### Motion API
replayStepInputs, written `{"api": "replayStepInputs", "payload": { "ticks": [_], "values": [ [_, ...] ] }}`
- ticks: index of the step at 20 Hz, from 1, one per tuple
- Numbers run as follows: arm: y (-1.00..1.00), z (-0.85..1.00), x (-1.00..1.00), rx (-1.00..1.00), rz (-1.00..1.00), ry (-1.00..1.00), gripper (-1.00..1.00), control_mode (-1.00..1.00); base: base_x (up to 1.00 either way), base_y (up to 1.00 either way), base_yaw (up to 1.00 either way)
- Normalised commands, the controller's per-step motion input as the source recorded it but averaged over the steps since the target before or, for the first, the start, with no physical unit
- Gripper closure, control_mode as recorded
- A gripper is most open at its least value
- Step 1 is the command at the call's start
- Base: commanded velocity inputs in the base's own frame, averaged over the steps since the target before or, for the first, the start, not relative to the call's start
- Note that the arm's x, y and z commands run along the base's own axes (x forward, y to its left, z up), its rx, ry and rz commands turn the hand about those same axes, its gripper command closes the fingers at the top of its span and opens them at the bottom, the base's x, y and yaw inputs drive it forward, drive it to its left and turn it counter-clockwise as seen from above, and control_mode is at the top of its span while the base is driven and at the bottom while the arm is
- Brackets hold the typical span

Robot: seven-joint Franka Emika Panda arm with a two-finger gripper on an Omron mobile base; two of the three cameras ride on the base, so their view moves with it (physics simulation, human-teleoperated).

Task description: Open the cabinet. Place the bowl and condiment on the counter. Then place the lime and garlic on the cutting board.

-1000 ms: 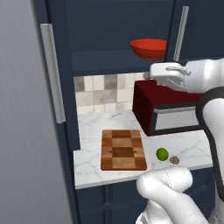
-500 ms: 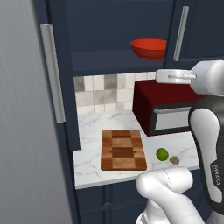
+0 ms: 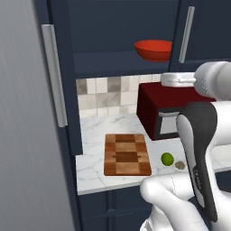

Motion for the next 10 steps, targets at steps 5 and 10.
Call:
{"api": "replayStepInputs", "payload": {
  "ticks": [5,10],
  "values": [
    [-0.54,0.03,0.0,-0.02,-0.11,0.0,-1.0,-1.0,0.0,0.0,0.0],
    [-0.52,0.08,0.0,0.01,-0.03,0.0,-1.0,-1.0,0.0,0.0,0.0]
  ]
}}
